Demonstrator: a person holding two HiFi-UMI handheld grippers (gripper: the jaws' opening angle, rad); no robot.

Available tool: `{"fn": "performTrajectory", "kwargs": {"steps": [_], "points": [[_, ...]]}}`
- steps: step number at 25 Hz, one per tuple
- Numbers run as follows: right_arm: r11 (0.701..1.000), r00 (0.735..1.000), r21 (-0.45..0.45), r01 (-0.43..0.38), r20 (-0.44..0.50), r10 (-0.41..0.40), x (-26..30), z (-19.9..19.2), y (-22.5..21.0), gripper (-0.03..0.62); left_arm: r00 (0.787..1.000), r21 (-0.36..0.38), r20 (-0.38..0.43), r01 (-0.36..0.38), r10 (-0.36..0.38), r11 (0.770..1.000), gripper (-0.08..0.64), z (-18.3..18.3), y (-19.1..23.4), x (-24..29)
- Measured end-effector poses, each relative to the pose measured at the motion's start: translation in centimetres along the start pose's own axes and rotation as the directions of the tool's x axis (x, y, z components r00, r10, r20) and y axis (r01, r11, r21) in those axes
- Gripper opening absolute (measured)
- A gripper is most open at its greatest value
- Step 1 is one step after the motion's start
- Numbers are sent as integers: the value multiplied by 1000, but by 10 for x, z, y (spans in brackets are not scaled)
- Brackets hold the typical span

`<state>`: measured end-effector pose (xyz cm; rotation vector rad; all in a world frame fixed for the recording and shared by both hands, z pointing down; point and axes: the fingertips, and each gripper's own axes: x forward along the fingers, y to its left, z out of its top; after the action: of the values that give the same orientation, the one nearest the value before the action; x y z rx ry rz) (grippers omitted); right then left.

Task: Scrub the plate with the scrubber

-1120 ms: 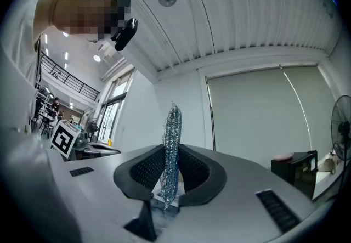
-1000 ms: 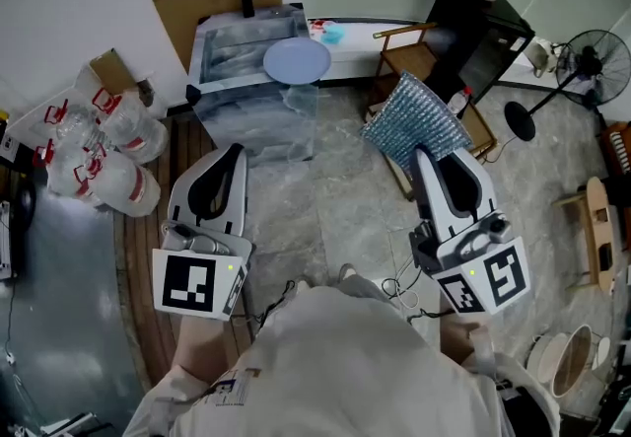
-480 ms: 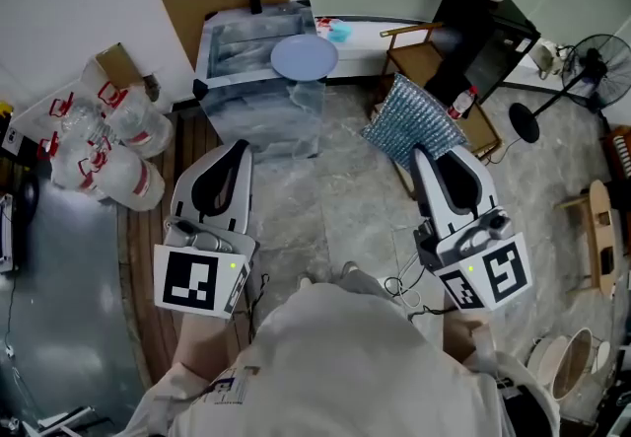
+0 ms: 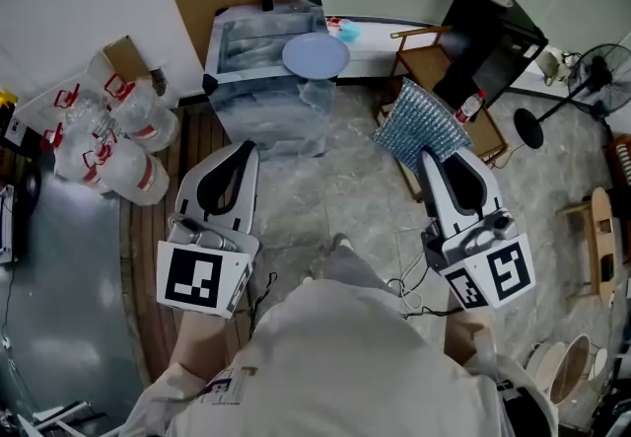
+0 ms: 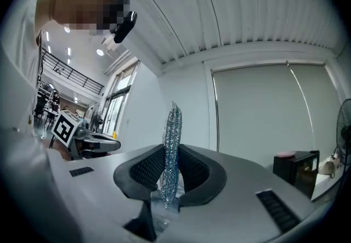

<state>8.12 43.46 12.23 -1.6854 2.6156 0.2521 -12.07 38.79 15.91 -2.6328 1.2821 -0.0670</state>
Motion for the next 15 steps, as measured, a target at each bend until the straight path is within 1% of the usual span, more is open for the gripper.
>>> {"fn": "performTrajectory", "kwargs": {"steps": [7,10,15], "points": [[1000,1000,20,0,20,0,14,-15,-5,97,1000,21,-11,4,-4,1000,17,-16,7,10],[1000,1000,15,0,24,0,19,-22,-13,97,1000,25,-7,0,0,1000,17,-23,8,19],[999,1000,44,-12,14,11,35,-38,-26,97,999,1,-50,2,-2,1000,17,-45,11,40]]}}
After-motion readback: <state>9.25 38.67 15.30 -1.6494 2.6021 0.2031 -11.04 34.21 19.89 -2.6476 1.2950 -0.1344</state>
